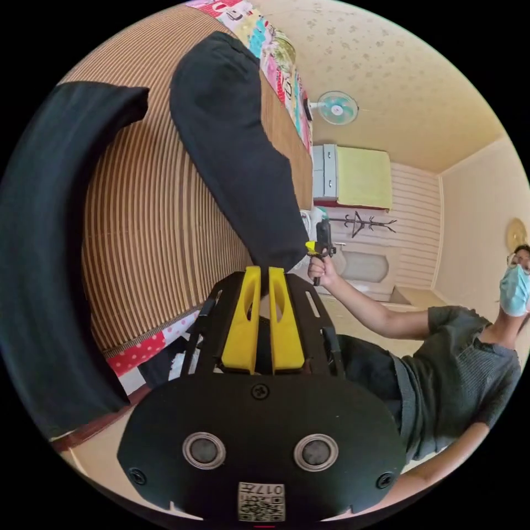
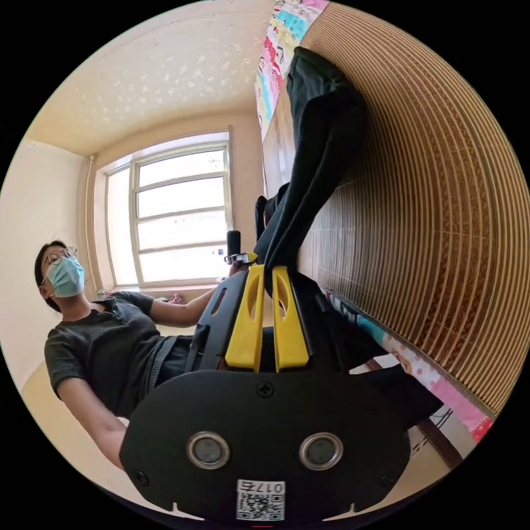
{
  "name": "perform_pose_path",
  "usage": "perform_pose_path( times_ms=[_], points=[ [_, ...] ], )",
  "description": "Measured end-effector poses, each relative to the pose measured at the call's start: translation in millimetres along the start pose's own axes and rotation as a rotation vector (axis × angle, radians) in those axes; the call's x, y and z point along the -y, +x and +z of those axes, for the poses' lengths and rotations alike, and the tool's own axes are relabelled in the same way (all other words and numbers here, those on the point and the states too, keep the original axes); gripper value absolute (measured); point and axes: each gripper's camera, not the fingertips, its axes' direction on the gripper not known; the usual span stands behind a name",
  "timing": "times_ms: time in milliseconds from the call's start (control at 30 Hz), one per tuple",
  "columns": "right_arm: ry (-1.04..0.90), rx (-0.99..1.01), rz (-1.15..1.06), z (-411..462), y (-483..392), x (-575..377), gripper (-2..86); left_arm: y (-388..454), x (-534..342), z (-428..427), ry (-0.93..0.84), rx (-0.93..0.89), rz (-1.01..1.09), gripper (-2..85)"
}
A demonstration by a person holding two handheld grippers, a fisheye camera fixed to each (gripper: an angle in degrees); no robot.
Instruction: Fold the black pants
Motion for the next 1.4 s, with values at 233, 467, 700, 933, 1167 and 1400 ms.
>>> perform_pose_path(
  times_ms=[233,467,700,933,1167,1400],
  points=[
    [0.135,0.173,-0.345,-31.5,-152.9,-63.6,2.6,155.5,-78.4,-76.2,0.101,-0.235,0.31,0.4],
    [0.144,0.16,-0.769,-50.6,-322.0,-67.8,2.3,349.5,-87.6,-156.5,0.243,-0.259,0.743,0.8],
    [0.246,-0.186,-0.608,-73.9,-333.1,7.2,2.3,370.1,-1.6,-164.2,0.345,-0.083,0.601,1.3],
    [0.245,-0.3,-0.251,-76.0,-206.8,100.1,2.4,224.5,146.3,-98.5,0.322,0.142,0.288,1.1],
    [0.143,-0.364,-0.125,-44.7,-120.5,12.8,3.0,82.5,98.9,-19.7,0.05,0.191,0.211,0.7],
    [0.023,-0.429,0.348,1.0,-1.8,-107.0,4.5,-67.4,-36.5,81.3,-0.171,0.195,-0.044,0.4]
  ],
)
